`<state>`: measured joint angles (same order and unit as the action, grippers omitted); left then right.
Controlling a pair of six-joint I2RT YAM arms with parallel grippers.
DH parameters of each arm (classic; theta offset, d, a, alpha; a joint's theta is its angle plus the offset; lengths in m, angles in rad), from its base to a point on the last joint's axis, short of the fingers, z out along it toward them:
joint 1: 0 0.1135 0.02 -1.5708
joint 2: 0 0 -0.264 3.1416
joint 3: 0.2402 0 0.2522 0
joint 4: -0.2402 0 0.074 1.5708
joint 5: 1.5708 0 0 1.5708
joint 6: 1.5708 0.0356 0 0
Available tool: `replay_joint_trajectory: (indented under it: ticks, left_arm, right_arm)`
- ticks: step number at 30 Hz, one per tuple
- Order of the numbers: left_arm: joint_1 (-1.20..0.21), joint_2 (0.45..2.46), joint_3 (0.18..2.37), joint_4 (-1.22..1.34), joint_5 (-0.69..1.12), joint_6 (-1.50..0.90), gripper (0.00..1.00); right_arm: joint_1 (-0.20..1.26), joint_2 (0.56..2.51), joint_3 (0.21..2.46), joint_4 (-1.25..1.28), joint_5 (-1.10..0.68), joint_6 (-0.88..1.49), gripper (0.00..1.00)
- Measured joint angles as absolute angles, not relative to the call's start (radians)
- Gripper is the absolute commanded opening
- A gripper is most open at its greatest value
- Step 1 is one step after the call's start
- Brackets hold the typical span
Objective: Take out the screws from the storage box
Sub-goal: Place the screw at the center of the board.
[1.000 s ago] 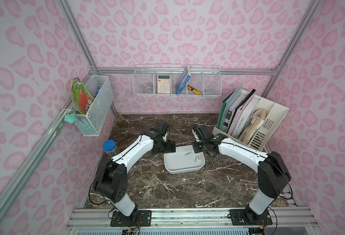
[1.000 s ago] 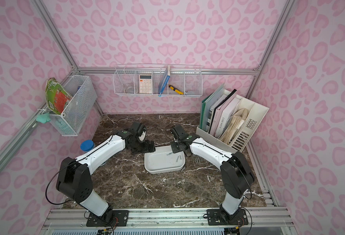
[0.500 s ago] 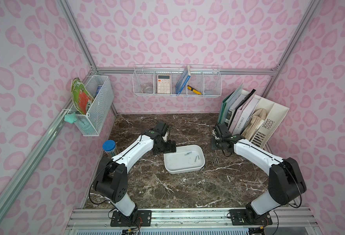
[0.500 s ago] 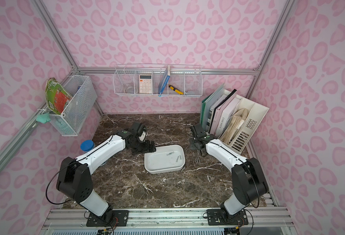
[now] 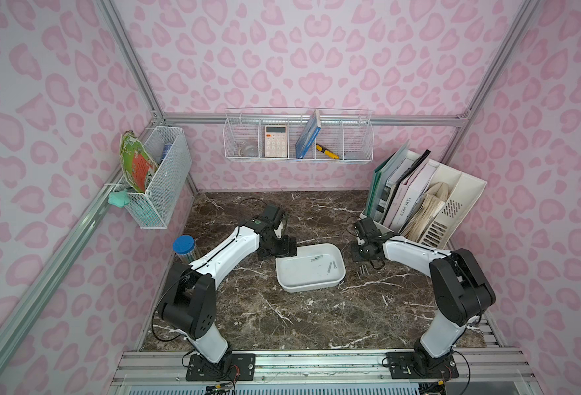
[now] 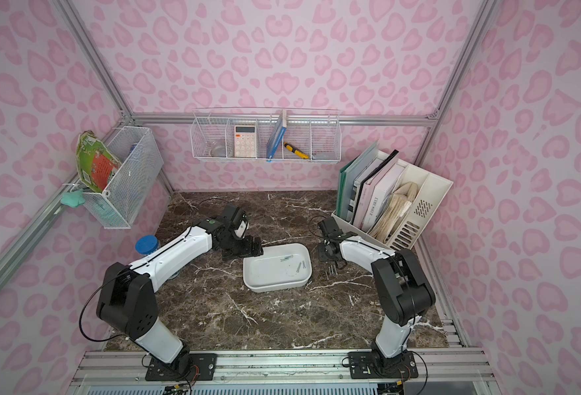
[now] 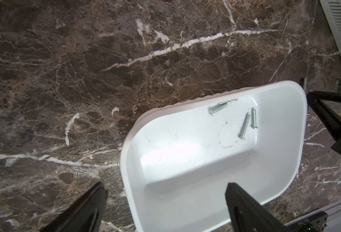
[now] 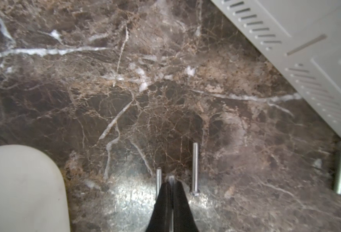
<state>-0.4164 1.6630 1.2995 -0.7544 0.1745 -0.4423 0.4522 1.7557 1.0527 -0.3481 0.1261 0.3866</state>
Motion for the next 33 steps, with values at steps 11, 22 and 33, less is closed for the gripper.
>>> replay_joint_trajectory:
  ticks: [11,22,33]
  left_arm:
    - [-0.416,1.667,1.303,-0.755,0.167,-0.436,0.97]
    - [-0.416,1.668,1.308,-0.759,0.145,-0.416,0.97]
    - [-0.416,1.668,1.314,-0.764,0.142,-0.415,0.97]
  right_arm:
    - [0.430,1.803,1.056,-0.329,0.126,0.380,0.10]
    - [0.430,1.812,1.052,-0.309,0.117,0.369,0.19]
    - [0.430,1.736,1.093,-0.340,0.093,0.362,0.28]
